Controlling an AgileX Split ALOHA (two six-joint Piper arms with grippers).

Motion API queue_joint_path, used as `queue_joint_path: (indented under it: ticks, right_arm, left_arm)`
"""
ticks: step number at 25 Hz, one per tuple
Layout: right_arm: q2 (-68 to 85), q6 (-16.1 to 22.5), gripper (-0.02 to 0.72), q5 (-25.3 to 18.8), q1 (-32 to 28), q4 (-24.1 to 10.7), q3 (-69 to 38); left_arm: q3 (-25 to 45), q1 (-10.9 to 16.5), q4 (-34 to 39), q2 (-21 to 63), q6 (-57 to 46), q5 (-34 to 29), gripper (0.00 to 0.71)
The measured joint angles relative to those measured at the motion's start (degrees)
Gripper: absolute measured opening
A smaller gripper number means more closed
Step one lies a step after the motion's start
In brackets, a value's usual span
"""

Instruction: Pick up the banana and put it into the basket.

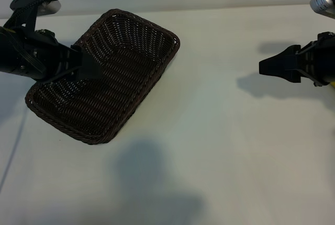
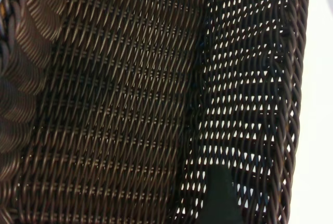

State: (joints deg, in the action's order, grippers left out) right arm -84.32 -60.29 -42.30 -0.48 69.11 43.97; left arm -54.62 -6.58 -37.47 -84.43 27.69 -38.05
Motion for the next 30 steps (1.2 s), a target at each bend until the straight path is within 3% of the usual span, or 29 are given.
queue_joint_path:
  ticks: [30]
  right_arm:
    - [0.00, 0.00, 0.588, 0.00, 0.00, 0.00, 0.02]
  left_arm:
    - [0.00, 0.00, 0.05, 0.00, -0.06, 2.04, 0.551]
